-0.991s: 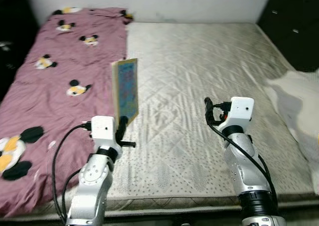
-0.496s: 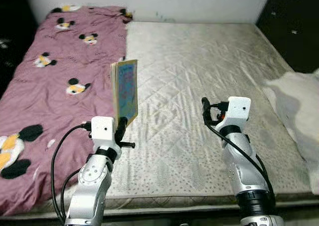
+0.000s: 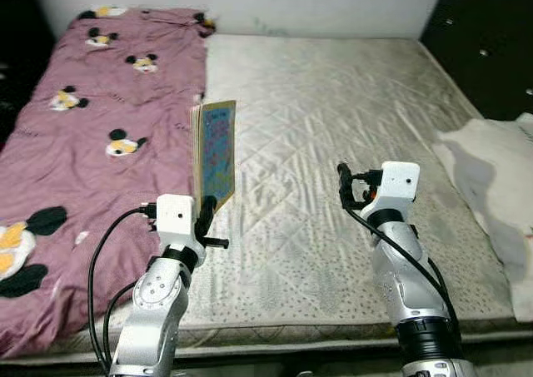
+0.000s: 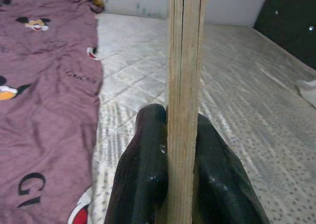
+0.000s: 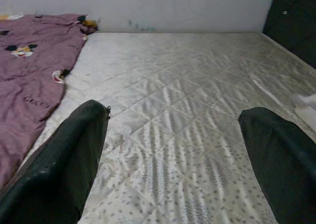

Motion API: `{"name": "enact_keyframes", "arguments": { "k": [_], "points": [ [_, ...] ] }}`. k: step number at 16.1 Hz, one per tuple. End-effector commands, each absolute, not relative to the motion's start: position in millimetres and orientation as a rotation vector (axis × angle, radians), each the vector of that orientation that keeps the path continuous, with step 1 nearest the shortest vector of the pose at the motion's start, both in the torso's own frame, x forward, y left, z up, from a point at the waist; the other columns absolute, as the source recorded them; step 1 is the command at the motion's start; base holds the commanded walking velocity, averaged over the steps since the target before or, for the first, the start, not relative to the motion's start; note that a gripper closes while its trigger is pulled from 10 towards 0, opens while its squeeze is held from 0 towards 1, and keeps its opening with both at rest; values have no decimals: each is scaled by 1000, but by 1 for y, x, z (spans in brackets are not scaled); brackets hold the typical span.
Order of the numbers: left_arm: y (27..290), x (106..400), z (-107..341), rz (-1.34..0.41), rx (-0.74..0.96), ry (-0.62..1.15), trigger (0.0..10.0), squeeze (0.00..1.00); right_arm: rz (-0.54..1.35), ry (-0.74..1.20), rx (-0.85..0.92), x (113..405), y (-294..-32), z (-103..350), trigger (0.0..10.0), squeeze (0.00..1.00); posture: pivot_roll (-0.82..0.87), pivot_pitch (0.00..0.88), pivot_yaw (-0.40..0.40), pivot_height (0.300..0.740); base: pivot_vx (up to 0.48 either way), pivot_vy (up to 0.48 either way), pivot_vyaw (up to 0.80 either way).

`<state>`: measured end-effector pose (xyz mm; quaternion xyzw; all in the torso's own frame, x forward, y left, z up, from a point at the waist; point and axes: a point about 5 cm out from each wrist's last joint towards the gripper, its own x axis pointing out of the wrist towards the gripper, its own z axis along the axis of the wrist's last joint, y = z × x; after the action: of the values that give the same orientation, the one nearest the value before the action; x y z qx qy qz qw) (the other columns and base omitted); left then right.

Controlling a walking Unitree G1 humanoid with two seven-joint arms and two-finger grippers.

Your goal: Clean up the room

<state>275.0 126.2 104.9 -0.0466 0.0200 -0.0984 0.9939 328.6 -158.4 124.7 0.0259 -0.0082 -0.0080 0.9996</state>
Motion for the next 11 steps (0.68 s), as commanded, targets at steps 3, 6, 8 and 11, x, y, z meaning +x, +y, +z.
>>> {"name": "enact_keyframes", "arguments": {
  "k": [3, 6, 8, 11],
  "points": [
    [123, 276, 112, -216, -95, 0, 10000, 0, -18, -15, 48, 329, -160, 124, 10000, 0, -7, 99, -30, 740, 0, 0, 0],
    [123, 276, 111, -213, -94, 3, 10000, 0, -15, -14, 43, 329, -160, 124, 10000, 0, -8, 97, -30, 740, 0, -204, 0],
    [124, 276, 111, -212, -94, 3, 10000, 0, -14, -13, 42, 329, -160, 123, 10000, 0, -8, 100, -32, 740, 0, -307, 0],
    [123, 276, 110, -213, -97, 6, 10000, 0, -16, -11, 41, 329, -160, 122, 10000, 0, -10, 103, -31, 740, 0, -315, 0]
  ]
}}
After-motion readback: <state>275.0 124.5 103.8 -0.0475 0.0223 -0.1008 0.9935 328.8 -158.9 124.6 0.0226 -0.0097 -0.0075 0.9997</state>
